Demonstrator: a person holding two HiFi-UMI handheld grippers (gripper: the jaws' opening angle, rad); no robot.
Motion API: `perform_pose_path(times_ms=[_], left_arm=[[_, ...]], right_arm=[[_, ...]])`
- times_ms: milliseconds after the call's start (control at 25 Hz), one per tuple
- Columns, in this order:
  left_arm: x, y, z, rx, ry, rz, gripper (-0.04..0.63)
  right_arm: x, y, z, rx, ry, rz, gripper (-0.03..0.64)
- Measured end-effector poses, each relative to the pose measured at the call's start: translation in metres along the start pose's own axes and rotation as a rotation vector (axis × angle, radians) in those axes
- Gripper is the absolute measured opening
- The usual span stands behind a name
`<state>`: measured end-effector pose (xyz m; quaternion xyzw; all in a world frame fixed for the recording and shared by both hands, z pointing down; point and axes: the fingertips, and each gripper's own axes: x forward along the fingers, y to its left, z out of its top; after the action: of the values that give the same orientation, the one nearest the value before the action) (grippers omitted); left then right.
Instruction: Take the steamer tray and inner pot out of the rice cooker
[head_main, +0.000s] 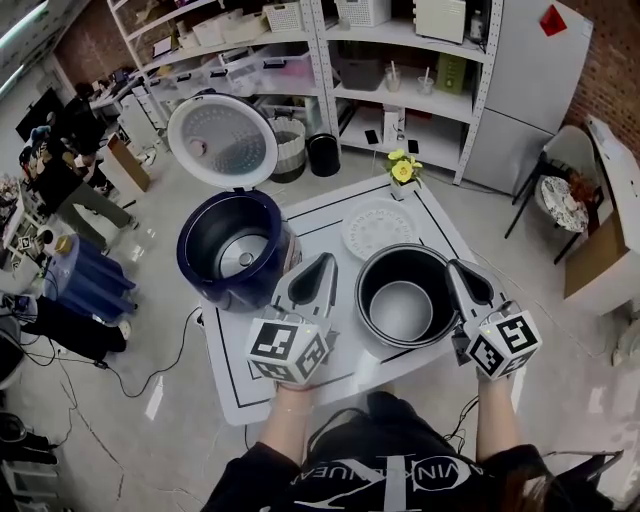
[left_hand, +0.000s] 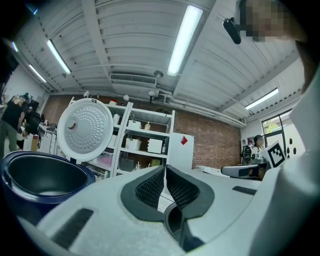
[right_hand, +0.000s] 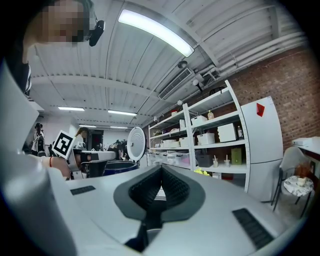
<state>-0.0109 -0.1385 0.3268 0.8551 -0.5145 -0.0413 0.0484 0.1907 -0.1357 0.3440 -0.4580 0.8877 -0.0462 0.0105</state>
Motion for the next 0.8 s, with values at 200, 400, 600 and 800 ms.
perform_pose_path(times_ms=[200, 400, 600, 800], left_arm=[[-0.004, -0.003, 0.004, 0.019, -0.007, -0.003, 0.020], [-0.009, -0.002, 0.007, 0.030, -0.015, 0.008, 0.020], [-0.007, -0.002, 0.011, 0.030, -0.028, 0.013, 0.020], [-0.006, -0.003, 0.012, 0.031, -0.032, 0.017, 0.020]], right_arm=[[-0.004, 0.001, 0.001, -0.011, 0.004, 0.007, -0.002], [-0.008, 0.001, 0.002, -0.006, -0.002, 0.004, -0.002], [-0.008, 0.001, 0.005, -0.002, -0.009, 0.009, -0.002], [-0.005, -0.001, 0.005, 0.010, -0.013, 0.014, -0.002]])
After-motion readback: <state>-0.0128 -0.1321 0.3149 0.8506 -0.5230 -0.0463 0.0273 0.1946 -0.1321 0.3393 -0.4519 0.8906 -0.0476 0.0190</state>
